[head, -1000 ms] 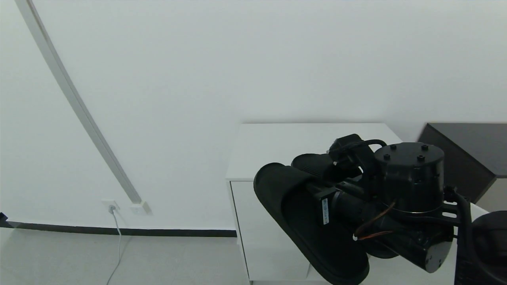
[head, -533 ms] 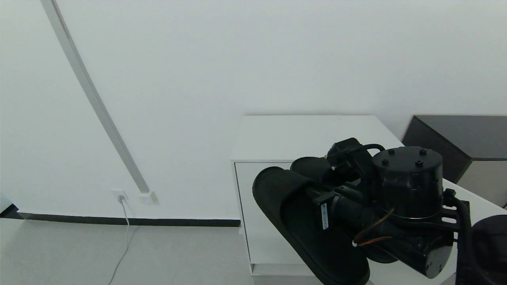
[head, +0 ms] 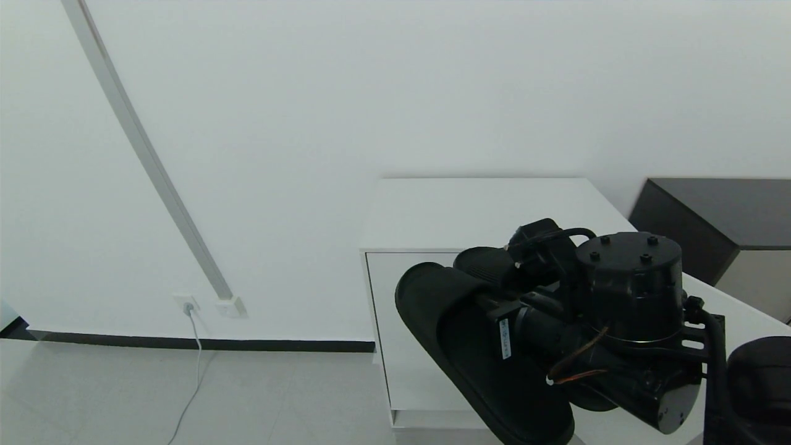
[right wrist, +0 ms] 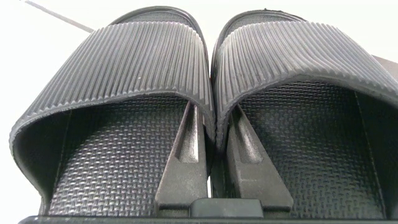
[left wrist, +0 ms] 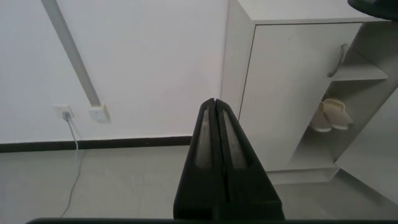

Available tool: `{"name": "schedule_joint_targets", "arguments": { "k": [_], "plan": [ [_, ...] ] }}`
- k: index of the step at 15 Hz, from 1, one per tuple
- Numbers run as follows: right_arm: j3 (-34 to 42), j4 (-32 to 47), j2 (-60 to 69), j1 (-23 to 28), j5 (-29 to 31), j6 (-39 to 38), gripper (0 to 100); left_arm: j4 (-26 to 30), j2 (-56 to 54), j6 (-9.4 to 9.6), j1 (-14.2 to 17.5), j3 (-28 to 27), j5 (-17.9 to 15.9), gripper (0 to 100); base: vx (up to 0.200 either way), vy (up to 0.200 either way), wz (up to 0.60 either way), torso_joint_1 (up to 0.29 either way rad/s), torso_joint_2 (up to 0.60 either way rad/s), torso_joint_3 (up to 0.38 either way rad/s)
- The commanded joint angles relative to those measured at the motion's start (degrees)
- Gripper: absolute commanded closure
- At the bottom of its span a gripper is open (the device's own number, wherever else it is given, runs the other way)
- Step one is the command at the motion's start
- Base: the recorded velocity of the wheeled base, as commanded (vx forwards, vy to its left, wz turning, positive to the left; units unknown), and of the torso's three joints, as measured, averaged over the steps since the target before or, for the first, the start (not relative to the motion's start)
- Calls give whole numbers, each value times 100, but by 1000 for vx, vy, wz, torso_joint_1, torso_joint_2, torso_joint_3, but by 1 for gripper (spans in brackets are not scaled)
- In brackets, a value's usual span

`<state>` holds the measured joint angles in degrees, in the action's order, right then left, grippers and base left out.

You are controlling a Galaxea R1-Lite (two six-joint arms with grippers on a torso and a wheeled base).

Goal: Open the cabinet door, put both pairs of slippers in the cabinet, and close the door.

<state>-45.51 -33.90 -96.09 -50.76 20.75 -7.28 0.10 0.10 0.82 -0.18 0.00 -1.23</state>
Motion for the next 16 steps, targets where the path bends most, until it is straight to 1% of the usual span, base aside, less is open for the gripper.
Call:
{"name": "schedule_joint_targets", "arguments": {
  "k": [1, 4, 16],
  "plan": [
    [7, -2, -24, -4, -1, 7, 100, -1, 8, 6, 1, 0, 0, 100, 0, 0, 0, 0, 0, 0],
    [7, -2, -24, -4, -1, 7, 100, -1, 8, 6, 1, 0, 9, 100, 0, 0, 0, 0, 0, 0],
    [51, -2, -42, -4, -1, 7, 100, -1, 8, 15, 1, 0, 0, 100, 0, -200, 0, 3, 1, 2]
  ]
}}
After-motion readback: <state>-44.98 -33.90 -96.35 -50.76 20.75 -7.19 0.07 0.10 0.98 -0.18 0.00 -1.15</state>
